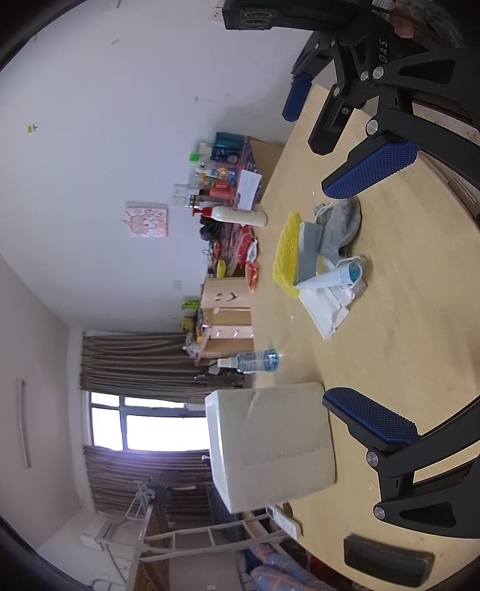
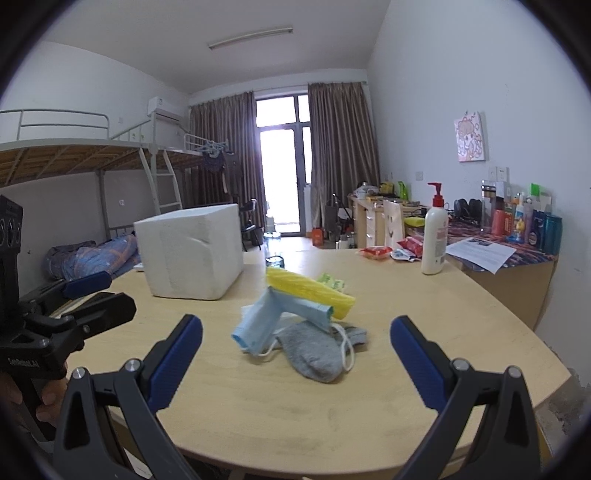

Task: Organize soft objects
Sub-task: 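Grasp the blue face mask with the left gripper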

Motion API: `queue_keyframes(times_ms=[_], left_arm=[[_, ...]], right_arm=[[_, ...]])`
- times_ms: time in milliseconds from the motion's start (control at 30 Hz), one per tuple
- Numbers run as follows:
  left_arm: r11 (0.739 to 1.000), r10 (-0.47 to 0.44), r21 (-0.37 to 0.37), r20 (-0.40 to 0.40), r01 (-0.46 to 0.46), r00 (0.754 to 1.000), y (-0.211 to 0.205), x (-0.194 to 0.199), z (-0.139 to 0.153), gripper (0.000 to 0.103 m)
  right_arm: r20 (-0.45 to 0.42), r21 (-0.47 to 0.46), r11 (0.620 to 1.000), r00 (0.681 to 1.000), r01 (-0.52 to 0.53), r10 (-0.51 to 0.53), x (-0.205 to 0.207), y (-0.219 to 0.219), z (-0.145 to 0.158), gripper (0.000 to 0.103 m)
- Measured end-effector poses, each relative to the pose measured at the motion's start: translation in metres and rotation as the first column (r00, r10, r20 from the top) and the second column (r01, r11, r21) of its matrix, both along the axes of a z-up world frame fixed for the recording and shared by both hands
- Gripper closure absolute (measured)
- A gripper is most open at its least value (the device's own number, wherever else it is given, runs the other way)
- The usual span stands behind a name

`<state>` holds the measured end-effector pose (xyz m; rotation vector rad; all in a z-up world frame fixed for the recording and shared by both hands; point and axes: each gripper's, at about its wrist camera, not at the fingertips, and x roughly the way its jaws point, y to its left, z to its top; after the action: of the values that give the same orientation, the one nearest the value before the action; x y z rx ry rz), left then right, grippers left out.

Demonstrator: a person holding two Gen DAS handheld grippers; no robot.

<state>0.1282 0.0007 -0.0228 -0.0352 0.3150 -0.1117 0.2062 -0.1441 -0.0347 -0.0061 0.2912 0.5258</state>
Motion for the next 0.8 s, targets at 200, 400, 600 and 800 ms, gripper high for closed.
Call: queue_keyframes(times_ms=[200, 400, 600, 800], left_arm=[[1.000, -0.029, -0.005, -0.082, 0.029, 0.996, -0.010, 0.036, -0.011, 0.001], [0.998, -0.048, 0.018, -0.173, 0.052, 0.984, -0.020, 0.071, -0.018, 0.001], [0.998, -0.045, 0.025, -0.261, 0.053, 0.964, -0.024, 0.102, -0.024, 0.001], [0.999, -0.048, -0.004, -0.322, 0.050, 0.946, -0.029, 0.132, -0.032, 0.009]], right_arm=[[-0.025, -0.003, 1.000, 0.999, 0.021, -0.021, 0.018, -0.006, -0.002, 0.000], [-0.054, -0.014, 0.999, 0.997, 0.049, -0.050, 0.037, -0.011, -0.005, 0.000], [-0.082, -0.015, 0.998, 0.995, 0.059, -0.060, 0.054, -0.018, -0.009, 0.000], [-0.102, -0.004, 0.998, 0.993, 0.067, -0.067, 0.066, -0.022, -0.011, 0.000]])
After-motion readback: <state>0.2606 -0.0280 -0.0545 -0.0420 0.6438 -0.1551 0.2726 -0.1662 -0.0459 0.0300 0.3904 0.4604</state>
